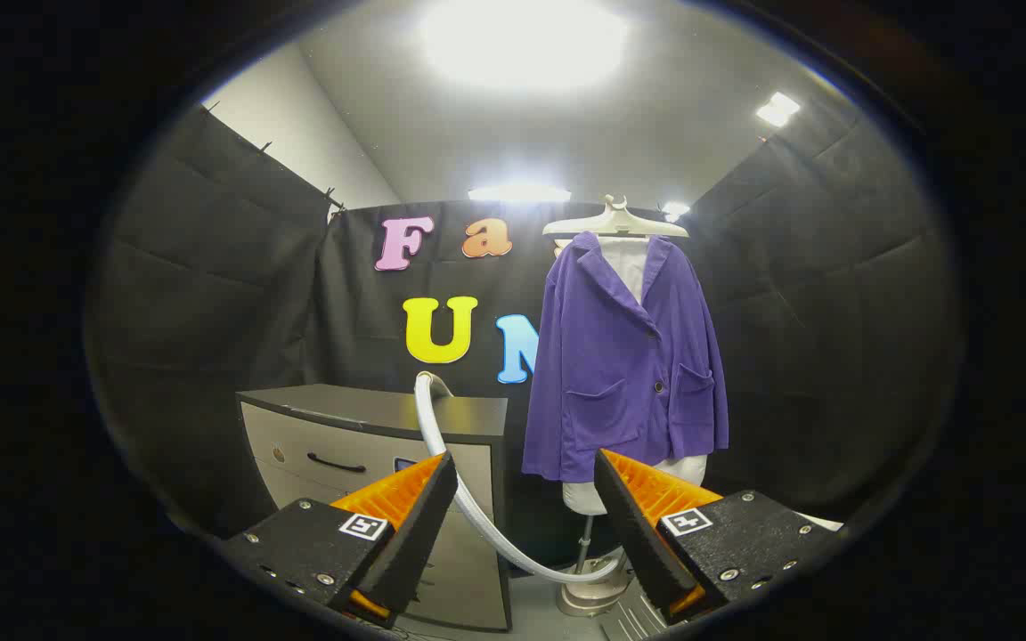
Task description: Iron the clothes twice with a garment steamer, once on the left side and once on the right side.
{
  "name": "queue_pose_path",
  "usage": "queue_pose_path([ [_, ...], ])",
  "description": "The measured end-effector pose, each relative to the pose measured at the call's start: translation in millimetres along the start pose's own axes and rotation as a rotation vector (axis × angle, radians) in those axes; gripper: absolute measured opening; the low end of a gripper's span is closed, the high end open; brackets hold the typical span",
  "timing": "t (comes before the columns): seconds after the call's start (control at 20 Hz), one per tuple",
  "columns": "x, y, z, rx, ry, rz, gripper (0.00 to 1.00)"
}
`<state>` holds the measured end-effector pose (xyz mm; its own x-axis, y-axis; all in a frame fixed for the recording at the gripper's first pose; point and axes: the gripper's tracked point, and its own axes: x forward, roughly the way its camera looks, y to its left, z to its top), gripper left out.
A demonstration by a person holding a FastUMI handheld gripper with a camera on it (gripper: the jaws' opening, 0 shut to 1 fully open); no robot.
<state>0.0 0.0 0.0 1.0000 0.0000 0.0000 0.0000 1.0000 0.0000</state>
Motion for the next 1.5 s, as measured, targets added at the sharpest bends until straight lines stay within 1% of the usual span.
queue_pose_path([
  [0.25, -0.8, 0.4, -0.9, -0.008, 0.014, 0.001, 0.95],
  [1.0, -3.6, -3.0, 10.2, 0.007, -0.017, -0.015, 0.95],
  [1.3, 6.4, 7.0, 37.6, 0.021, -0.042, 0.013, 0.95],
  [1.5, 28.2, 13.8, 66.3, 0.047, -0.055, 0.046, 0.95],
])
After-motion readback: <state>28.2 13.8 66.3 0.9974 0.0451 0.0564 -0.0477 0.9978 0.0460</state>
